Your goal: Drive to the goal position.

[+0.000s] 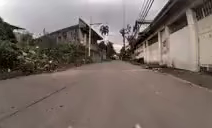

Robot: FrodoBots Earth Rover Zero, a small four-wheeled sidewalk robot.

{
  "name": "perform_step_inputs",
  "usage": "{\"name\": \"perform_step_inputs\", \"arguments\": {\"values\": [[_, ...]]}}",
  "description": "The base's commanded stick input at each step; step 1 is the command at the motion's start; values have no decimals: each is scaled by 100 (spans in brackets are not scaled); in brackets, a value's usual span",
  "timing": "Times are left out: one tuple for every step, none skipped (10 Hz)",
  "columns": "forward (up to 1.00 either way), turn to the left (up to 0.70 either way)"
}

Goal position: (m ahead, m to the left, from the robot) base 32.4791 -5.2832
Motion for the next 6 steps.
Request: {"name": "perform_step_inputs", "arguments": {"values": [[100,4],[100,4],[100,4],[100,4],[100,4],[100,4]]}}
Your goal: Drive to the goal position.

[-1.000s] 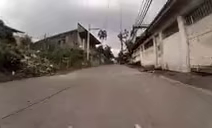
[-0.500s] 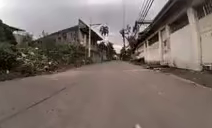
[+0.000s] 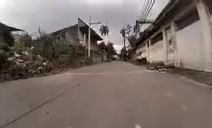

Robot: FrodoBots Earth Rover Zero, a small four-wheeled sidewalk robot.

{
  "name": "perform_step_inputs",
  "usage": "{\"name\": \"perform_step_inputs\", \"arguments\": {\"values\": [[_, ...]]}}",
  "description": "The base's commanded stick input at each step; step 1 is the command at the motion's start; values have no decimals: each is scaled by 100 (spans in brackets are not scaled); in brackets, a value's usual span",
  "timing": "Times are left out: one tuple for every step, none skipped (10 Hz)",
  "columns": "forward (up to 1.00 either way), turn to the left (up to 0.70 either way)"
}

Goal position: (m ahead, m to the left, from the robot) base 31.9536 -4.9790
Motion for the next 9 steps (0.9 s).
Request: {"name": "perform_step_inputs", "arguments": {"values": [[100,4],[100,4],[100,4],[100,4],[100,4],[100,-30],[100,-36],[100,-36],[100,-36]]}}
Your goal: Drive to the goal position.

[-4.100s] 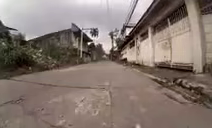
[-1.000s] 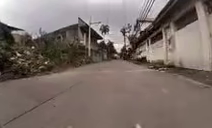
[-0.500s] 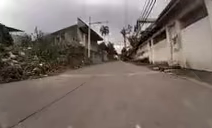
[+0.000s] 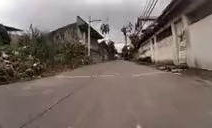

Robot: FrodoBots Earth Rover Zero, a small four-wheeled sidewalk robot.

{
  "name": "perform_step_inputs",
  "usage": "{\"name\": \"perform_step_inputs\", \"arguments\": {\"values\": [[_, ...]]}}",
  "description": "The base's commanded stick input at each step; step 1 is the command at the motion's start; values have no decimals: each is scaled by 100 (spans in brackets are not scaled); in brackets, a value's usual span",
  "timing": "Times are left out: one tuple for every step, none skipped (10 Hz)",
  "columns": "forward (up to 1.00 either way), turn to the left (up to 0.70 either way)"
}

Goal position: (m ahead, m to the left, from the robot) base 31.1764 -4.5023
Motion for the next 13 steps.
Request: {"name": "perform_step_inputs", "arguments": {"values": [[100,-26],[100,4],[100,4],[100,4],[100,4],[100,4],[100,4],[100,4],[100,4],[100,4],[100,4],[100,4],[100,4]]}}
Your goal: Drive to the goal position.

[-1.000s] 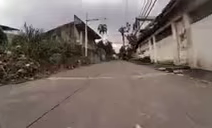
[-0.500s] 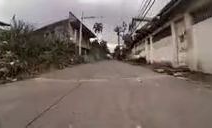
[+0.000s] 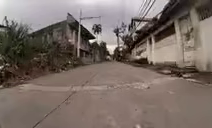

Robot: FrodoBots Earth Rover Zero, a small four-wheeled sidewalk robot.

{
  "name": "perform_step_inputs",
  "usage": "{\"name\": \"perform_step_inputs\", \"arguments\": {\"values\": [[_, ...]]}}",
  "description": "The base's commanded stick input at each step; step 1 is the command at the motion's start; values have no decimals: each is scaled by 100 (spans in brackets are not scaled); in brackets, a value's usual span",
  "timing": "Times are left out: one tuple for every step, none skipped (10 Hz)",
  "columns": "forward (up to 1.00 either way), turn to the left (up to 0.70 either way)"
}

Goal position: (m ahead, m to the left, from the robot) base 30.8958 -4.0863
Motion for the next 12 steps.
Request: {"name": "perform_step_inputs", "arguments": {"values": [[100,4],[100,4],[100,4],[100,4],[100,4],[100,4],[100,4],[100,4],[100,4],[100,4],[100,4],[100,4]]}}
